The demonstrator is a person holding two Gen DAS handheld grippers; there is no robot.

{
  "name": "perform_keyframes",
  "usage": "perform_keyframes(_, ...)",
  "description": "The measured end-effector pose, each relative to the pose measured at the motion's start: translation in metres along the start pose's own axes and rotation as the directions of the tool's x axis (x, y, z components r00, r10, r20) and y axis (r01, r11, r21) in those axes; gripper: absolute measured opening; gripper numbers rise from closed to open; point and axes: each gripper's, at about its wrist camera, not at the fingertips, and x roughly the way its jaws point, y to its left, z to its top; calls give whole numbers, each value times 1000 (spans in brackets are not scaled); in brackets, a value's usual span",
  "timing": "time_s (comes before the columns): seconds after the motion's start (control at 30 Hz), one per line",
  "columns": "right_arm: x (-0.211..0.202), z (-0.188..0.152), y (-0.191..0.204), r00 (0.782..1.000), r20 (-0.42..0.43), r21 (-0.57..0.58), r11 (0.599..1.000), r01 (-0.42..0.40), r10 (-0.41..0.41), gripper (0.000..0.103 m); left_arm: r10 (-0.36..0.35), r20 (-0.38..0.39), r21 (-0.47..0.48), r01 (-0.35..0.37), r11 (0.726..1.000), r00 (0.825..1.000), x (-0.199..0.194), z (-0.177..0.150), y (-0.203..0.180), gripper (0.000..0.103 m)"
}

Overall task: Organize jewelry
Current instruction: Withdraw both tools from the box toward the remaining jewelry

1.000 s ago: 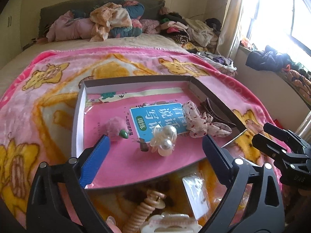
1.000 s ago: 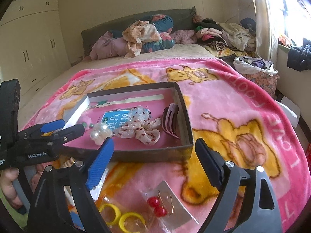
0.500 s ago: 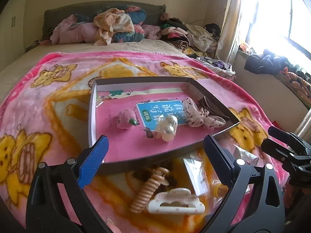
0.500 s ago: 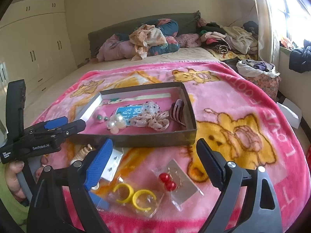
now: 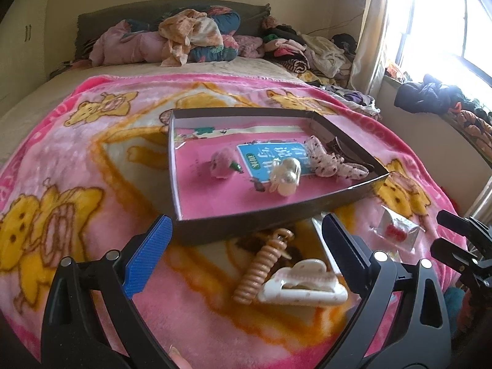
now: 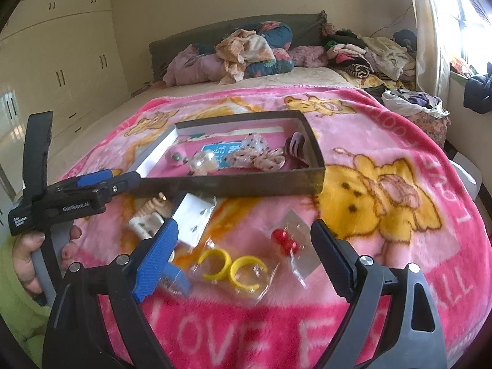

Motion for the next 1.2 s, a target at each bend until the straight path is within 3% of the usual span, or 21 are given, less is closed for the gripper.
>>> perform_keyframes(0.9, 12, -22, 44, 994, -92, -73, 996, -58, 52, 85, 32, -43, 23, -31, 999, 999, -18, -34, 26, 89)
perform_keyframes(1.2, 28, -28, 55, 986, -153, -71, 995, -72, 61, 85, 6, -68, 52, -3, 999, 998, -17, -43, 24, 86)
